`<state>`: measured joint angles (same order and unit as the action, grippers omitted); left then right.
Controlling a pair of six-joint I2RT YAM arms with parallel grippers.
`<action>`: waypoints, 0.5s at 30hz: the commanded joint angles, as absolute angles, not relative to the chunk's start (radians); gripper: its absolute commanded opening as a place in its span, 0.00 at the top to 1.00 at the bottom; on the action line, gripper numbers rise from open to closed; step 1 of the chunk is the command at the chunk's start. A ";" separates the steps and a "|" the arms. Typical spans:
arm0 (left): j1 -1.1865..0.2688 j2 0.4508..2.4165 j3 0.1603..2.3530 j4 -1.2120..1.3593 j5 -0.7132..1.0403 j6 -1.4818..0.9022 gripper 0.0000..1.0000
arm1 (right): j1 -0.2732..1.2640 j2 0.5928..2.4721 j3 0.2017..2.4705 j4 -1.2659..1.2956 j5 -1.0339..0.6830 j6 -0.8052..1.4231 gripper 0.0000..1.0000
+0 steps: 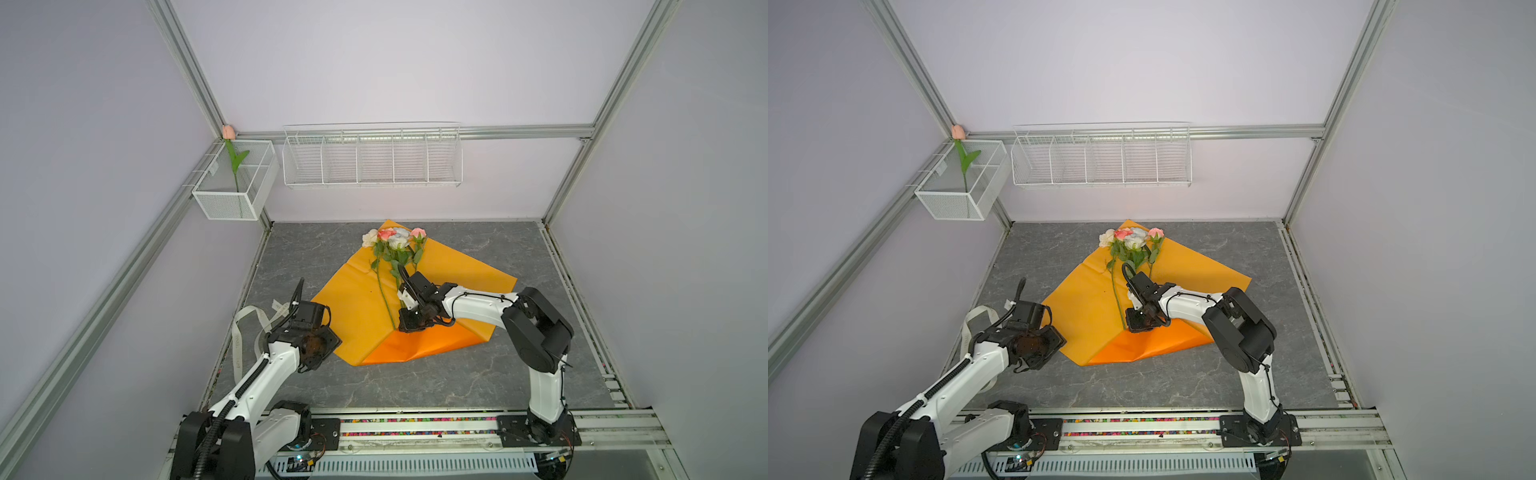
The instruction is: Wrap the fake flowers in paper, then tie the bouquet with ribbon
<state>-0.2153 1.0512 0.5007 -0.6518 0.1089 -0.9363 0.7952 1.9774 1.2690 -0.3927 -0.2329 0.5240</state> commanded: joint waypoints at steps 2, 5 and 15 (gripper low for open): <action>-0.195 1.020 0.463 -0.607 0.167 -0.982 0.38 | 0.794 2.014 1.258 -0.503 -0.196 0.504 0.80; -0.193 1.025 0.448 -0.582 0.130 -0.971 0.39 | 0.794 2.013 1.260 -0.508 -0.195 0.499 0.80; -0.185 1.260 0.575 -0.510 0.097 -0.875 0.41 | 0.798 2.017 1.261 -0.508 -0.196 0.499 0.80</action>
<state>-0.1944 1.1942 0.5312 -0.5430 0.1024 -0.9035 0.7956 1.9778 1.2736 -0.4080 -0.2291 0.5148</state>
